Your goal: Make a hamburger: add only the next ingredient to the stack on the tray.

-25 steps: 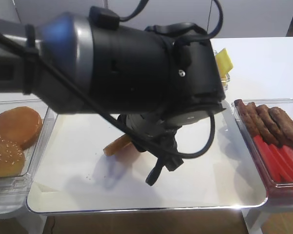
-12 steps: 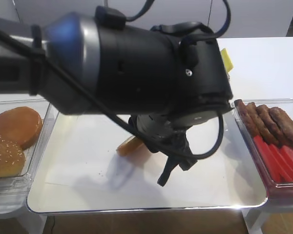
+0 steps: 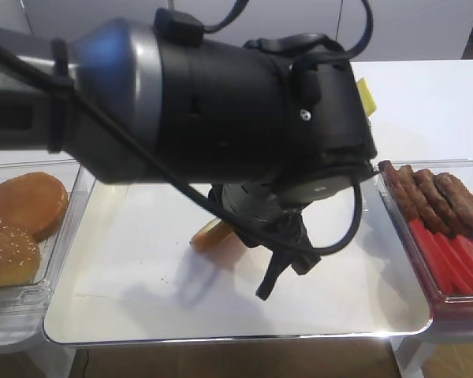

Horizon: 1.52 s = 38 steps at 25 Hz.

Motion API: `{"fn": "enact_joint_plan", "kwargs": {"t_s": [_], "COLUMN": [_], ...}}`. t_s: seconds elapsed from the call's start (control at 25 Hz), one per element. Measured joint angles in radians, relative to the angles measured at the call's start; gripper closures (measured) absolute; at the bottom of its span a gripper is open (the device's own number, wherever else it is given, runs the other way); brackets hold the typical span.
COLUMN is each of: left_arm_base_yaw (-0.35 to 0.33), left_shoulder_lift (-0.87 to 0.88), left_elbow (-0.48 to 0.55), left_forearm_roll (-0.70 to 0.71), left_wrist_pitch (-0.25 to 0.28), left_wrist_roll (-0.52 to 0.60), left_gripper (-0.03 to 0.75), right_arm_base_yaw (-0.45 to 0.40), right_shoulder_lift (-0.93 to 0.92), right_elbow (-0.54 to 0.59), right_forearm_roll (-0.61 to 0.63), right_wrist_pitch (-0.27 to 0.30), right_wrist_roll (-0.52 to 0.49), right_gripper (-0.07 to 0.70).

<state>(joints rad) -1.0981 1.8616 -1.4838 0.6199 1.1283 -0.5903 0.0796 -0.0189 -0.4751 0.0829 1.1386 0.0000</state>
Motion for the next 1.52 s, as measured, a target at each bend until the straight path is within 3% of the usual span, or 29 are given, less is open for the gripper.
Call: {"fn": "enact_joint_plan", "kwargs": {"t_s": [0.32, 0.56, 0.68, 0.88, 1.12, 1.52], "left_arm_base_yaw": [0.000, 0.007, 0.055, 0.233, 0.462, 0.926], "left_shoulder_lift": [0.000, -0.005, -0.049, -0.171, -0.331, -0.710], "left_elbow": [-0.085, -0.176, -0.181, -0.183, -0.168, 0.101], "left_forearm_roll": [-0.103, -0.247, -0.380, -0.565, -0.620, -0.620], "left_wrist_pitch": [0.020, 0.086, 0.094, 0.105, 0.113, 0.125], "left_wrist_roll": [0.028, 0.251, 0.372, 0.501, 0.570, 0.590], "left_gripper": [0.275, 0.274, 0.273, 0.288, 0.313, 0.316], "right_arm_base_yaw": [0.000, 0.000, 0.000, 0.000, 0.000, 0.000], "right_shoulder_lift": [0.000, 0.000, 0.000, 0.000, 0.000, 0.000], "right_elbow": [0.000, 0.000, 0.000, 0.000, 0.000, 0.000], "right_forearm_roll": [0.000, 0.000, 0.000, 0.000, 0.000, 0.000], "right_wrist_pitch": [0.000, 0.000, 0.000, 0.000, 0.000, 0.000], "right_wrist_roll": [0.000, 0.000, 0.000, 0.000, 0.000, 0.000], "right_gripper": [0.452, 0.451, 0.452, 0.451, 0.451, 0.451]}}
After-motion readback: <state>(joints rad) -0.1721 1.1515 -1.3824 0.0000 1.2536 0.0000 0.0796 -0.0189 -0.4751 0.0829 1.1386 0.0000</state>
